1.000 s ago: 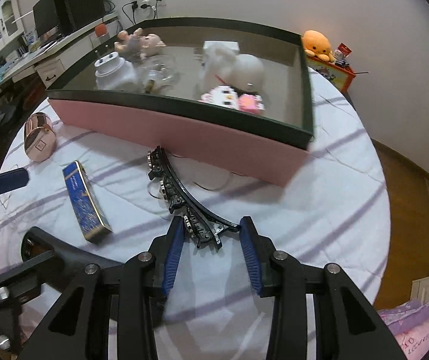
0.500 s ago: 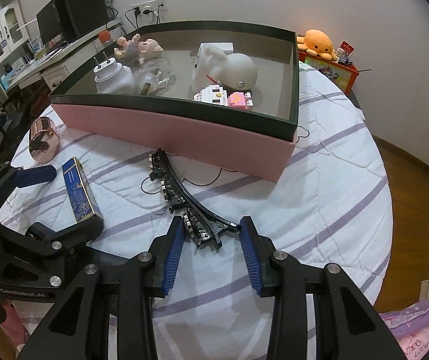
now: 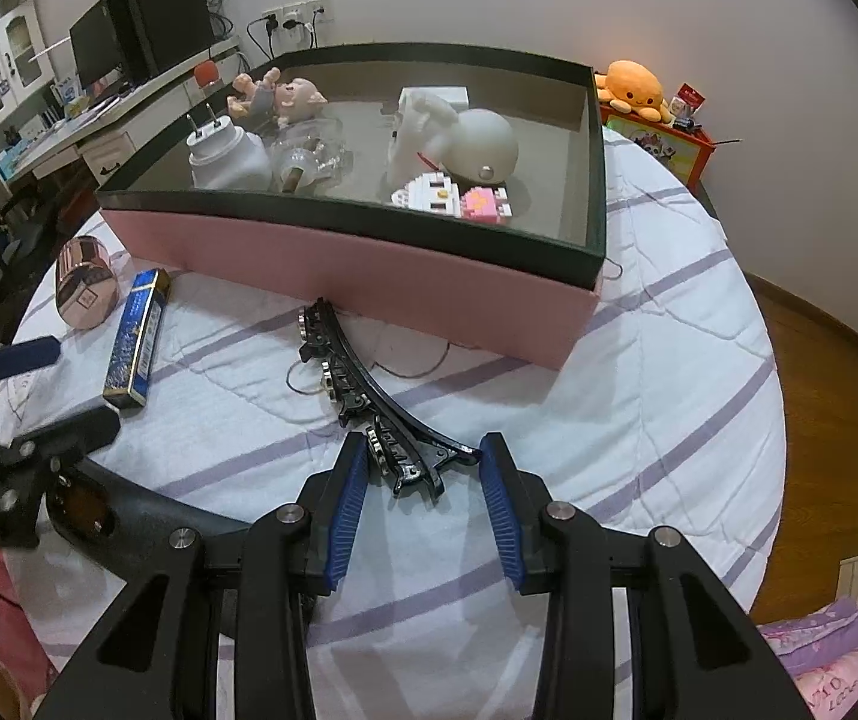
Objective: Organize rigid objects
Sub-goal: 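Grasp the blue battery pack with the left tool while the right tool holds the hair clip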
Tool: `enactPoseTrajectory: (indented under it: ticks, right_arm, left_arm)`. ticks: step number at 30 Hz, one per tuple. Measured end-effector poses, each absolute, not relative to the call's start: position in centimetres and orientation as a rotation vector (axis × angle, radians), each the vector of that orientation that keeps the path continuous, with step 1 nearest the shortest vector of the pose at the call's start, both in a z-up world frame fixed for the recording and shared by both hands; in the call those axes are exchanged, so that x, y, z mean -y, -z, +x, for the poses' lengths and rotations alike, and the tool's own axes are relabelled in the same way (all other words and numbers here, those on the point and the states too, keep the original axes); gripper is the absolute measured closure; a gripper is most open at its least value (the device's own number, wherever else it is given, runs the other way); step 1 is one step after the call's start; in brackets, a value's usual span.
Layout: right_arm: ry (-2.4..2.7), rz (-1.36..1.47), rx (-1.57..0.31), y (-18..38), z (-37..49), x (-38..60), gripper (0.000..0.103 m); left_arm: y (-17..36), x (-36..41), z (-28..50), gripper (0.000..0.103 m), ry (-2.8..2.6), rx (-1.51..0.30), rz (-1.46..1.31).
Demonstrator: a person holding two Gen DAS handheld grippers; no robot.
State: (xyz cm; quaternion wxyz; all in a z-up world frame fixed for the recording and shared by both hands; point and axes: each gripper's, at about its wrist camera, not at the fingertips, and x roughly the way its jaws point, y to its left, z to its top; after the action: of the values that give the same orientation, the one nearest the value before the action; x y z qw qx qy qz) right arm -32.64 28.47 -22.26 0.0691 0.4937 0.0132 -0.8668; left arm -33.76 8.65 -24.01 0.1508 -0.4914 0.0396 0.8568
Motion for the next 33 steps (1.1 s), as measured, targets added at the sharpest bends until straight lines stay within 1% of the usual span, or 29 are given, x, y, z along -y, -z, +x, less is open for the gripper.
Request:
enactPoseTrajectory:
  ticks: [3, 5, 7, 10, 14, 16, 18, 20, 22, 29, 33]
  right_arm:
    - [2.606, 1.481, -0.055, 22.3, -32.8, -28.2, 0.064]
    - [2.601, 1.475, -0.066, 22.3, -32.9, -28.1, 0.064]
    - [2.598, 1.47, -0.077, 22.3, -32.9, -28.1, 0.064]
    - [2.588, 1.469, -0.063, 22.3, -32.9, -28.4, 0.064]
    - [2.586, 1.473, -0.072, 22.2, -32.9, -28.3, 0.063]
    - [2.589, 1.475, -0.085, 22.2, -32.9, -28.1, 0.063]
    - [2.592, 1.473, -0.09, 22.1, -32.8, -28.0, 0.063]
    - [2.583, 1.477, -0.098, 22.0, -32.8, -27.8, 0.063]
    - [2.575, 1.481, -0.101, 21.9, -32.6, -27.6, 0.063]
    - [2.548, 1.482, -0.095, 21.5, -32.2, -26.7, 0.063]
    - [2.565, 1.482, -0.123, 21.3, -32.1, -26.3, 0.063]
  left_arm:
    - [24.2, -10.1, -33.9, 0.003, -2.437, -0.124, -1.393]
    - [24.8, -10.9, -34.2, 0.015, -2.395, -0.123, -1.42]
    - [25.1, -11.7, -34.6, 0.015, -2.404, -0.166, -1.416]
    - [25.1, -12.0, -35.2, 0.021, -2.415, -0.183, -1.418]
    - [24.9, -11.2, -35.6, 0.05, -2.436, -0.163, -1.401]
    - [24.8, -10.5, -35.6, 0.059, -2.433, -0.146, -1.393]
    - [24.8, -9.8, -35.2, 0.063, -2.407, -0.141, -1.38]
    - [24.7, -9.4, -34.6, 0.07, -2.395, -0.176, -1.367]
    - [24.7, -8.8, -34.2, 0.073, -2.382, -0.181, -1.363]
    - [24.5, -7.0, -33.6, 0.073, -2.372, -0.175, -1.378]
    - [24.5, -6.8, -33.7, 0.073, -2.377, -0.169, -1.378]
